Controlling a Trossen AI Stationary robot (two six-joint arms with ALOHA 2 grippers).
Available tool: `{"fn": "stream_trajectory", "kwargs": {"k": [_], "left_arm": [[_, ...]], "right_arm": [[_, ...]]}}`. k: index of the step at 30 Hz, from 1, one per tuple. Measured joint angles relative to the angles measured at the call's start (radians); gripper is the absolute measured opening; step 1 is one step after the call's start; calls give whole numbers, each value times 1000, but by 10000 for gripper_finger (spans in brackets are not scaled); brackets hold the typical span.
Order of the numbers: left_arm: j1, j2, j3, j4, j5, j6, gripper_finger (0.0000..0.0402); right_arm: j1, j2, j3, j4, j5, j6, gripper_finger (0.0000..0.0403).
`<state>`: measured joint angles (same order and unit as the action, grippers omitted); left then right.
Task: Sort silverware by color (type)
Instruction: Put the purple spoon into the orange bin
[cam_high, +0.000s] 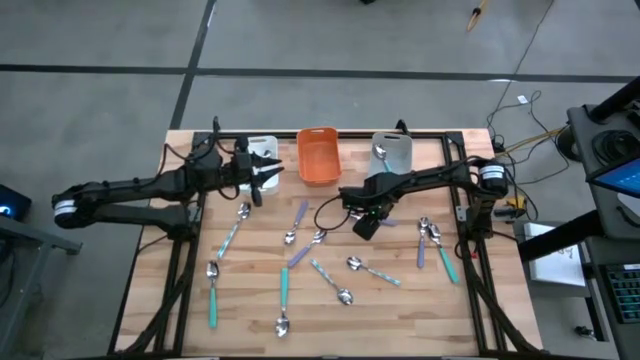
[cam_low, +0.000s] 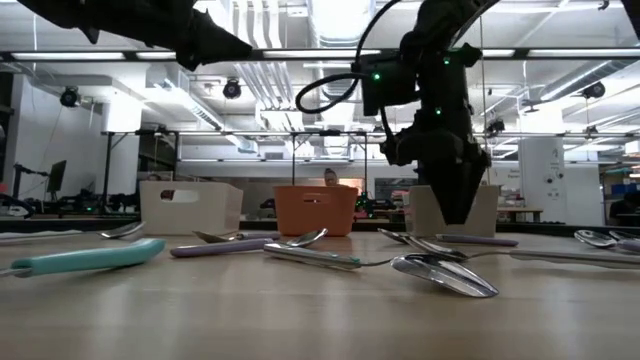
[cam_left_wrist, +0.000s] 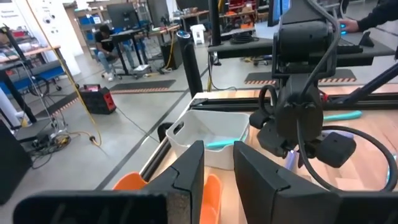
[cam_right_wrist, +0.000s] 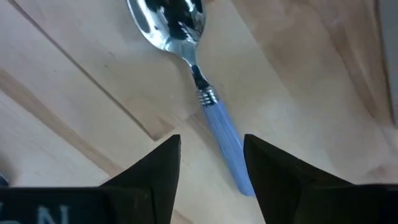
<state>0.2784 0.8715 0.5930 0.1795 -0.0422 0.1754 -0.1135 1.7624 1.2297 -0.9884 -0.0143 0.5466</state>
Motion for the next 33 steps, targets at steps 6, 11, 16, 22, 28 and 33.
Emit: {"fn": "stream_trajectory", "kwargs": {"k": [6, 11, 16, 22, 28, 33], "left_arm": [[0, -3, 0, -27, -1, 3, 68], [0, -23, 0, -81, -2, 4, 68], [1, -63, 0, -156, -3, 9, 68], [4, -96, -4, -206, -3, 67, 68], [8, -100, -5, -201, -74, 123, 68], [8, -99, -4, -153, -177, 156, 68]], "right_arm": [[0, -13, 5, -27, 17, -35, 157], [-2, -75, 21, -162, 10, -75, 149], [-3, -200, 21, -256, 21, -114, 141], [-3, -378, -63, -98, 105, -163, 130], [4, -491, -218, 92, 87, -171, 125], [4, -495, -311, 193, 93, -134, 135]]}}
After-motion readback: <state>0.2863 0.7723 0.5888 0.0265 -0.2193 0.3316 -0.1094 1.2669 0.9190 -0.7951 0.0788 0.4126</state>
